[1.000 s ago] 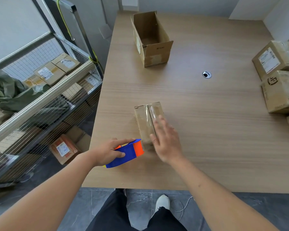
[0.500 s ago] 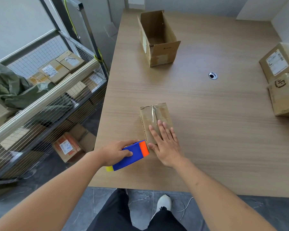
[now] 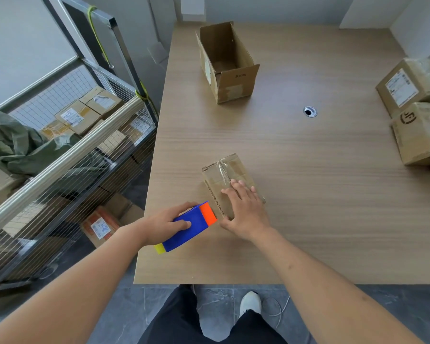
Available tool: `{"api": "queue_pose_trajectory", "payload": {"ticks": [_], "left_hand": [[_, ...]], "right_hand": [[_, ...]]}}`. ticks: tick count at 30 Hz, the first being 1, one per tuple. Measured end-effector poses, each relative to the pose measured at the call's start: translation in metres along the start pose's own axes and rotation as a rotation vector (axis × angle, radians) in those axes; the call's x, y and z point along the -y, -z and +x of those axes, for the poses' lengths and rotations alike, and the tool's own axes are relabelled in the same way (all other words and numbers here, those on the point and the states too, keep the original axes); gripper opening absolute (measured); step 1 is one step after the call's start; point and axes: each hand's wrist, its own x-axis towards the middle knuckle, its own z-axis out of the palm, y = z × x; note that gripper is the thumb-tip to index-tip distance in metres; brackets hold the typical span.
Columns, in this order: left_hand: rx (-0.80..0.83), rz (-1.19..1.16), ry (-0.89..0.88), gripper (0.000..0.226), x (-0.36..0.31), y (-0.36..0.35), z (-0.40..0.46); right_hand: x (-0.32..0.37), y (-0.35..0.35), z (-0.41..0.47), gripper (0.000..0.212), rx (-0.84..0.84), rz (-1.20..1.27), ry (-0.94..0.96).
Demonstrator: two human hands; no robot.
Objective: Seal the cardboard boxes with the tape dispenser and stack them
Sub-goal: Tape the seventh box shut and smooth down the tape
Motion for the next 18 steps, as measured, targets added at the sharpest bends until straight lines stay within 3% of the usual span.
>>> {"api": "queue_pose_trajectory", "payload": {"ticks": [7,9,12,14,18], "left_hand": [[-0.030,0.116,-0.098,0.068,-0.020,0.021,-0.018],[-0.054,0.097,-0.139,0.073,-0.021,0.025,-0.020],[-0.077,0.100,-0.181,0.078,-0.020,0.030,-0.023],[-0.090,0.123,-0.192,0.081,-0.018,0.034,-0.024],[-0.075,0.174,-0.180,0.083,-0.010,0.045,-0.027]], "right_hand": [[-0.025,0.038,0.006,0.103,0.164,-0.223,0.241],[-0.027,0.044,0.008,0.094,0.118,-0.167,0.241],[-0.015,0.036,0.010,0.068,-0.058,0.093,0.087],[0.000,0.025,0.010,0.051,-0.117,0.115,-0.017],[0.023,0.008,0.015,0.100,0.032,-0.098,-0.212]]}}
